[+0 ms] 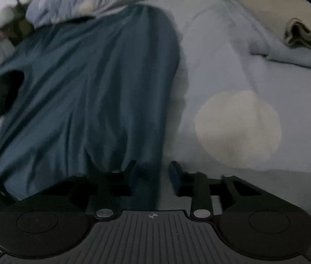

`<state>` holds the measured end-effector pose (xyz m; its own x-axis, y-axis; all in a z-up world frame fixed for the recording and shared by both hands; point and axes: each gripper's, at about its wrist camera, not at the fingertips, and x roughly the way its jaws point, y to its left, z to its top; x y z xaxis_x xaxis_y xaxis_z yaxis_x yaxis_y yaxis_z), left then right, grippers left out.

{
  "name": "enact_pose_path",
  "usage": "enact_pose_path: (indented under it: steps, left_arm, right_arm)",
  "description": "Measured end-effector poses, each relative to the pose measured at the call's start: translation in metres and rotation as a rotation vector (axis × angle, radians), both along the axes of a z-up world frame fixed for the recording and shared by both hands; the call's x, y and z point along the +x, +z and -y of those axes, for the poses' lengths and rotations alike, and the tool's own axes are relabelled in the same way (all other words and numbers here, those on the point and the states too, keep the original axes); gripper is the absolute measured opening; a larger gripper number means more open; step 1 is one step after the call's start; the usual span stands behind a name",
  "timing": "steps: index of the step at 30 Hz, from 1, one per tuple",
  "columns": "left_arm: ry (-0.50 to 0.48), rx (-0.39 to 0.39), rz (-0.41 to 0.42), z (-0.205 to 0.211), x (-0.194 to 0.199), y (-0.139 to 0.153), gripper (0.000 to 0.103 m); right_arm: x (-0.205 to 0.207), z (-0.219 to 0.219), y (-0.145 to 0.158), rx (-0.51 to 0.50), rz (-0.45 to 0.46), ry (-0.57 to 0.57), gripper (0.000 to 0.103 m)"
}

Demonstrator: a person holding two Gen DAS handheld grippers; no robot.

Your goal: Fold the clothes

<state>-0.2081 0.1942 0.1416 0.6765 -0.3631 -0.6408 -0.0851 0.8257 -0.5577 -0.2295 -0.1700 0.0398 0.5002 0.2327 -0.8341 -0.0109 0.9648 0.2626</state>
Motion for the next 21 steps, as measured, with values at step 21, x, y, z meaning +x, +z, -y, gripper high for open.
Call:
enact_pose_path:
  steps: [21]
  left_arm:
    - [0.012,0.098,-0.109,-0.008,0.017,-0.026,0.103]
  right_arm:
    - [-0.057,-0.212,0.038,-0.173,0.264,0.78,0.022]
